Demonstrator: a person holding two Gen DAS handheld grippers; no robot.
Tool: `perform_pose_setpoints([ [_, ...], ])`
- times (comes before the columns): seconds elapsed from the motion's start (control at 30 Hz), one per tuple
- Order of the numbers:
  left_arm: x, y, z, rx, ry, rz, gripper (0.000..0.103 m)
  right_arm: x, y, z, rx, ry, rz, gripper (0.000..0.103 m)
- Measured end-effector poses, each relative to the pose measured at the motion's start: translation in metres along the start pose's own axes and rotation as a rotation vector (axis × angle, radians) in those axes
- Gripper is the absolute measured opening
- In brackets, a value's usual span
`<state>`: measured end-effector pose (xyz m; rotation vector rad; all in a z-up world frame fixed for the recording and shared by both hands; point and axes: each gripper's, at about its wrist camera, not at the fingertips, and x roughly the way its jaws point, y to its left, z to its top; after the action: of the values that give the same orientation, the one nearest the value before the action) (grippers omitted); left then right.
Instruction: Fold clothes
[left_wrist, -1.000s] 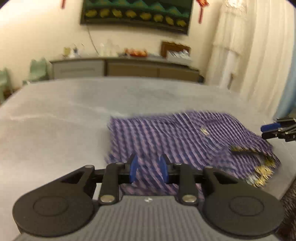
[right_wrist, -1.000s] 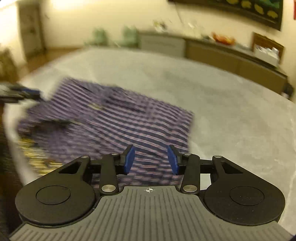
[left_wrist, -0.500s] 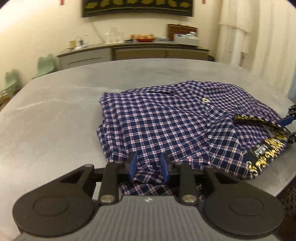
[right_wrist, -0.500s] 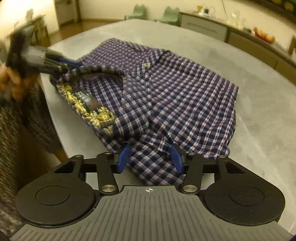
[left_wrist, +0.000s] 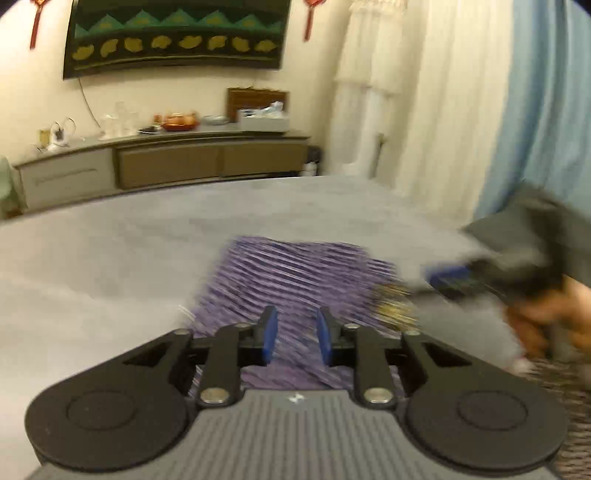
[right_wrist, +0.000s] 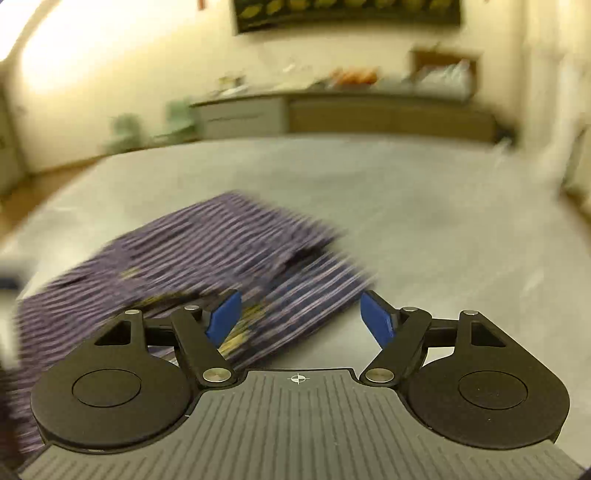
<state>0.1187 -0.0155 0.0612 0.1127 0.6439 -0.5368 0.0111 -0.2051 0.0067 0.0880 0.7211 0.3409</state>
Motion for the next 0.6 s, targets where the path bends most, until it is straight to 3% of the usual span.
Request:
perform_pose_setpoints([
  [0.1, 0.062, 0.014, 0.031, 0.101, 0.113, -0.023, 0.024, 0.030, 0.004, -0.009, 0.030, 0.123, 0.037, 0.068],
  [0.2, 0.118, 0.014, 0.040, 0.183, 0.239, -0.021, 0.024, 0.052, -0.001, -0.005, 0.018, 0.133, -0.016, 0.071],
  [0.3, 0.146, 0.017, 0.028, 0.207, 0.327, 0.046, 0.025, 0.077, -0.004, 0.014, -0.040, 0.121, -0.049, 0.069],
  [0.43, 0.133, 0.055, 0.009, -0.010, 0.323, 0.188, 0.026, 0.138, 0.006, 0.061, -0.235, 0.098, -0.067, 0.064],
  [0.5, 0.115, 0.070, -0.002, -0.138, 0.327, 0.256, 0.027, 0.168, 0.027, 0.087, -0.420, -0.023, -0.138, 0.059],
  [0.53, 0.104, 0.073, -0.008, -0.170, 0.331, 0.288, 0.027, 0.181, 0.039, 0.098, -0.505, -0.086, -0.175, 0.073],
  [0.6, 0.083, 0.074, -0.019, -0.195, 0.342, 0.335, 0.025, 0.197, 0.061, 0.117, -0.578, -0.168, -0.188, 0.086],
])
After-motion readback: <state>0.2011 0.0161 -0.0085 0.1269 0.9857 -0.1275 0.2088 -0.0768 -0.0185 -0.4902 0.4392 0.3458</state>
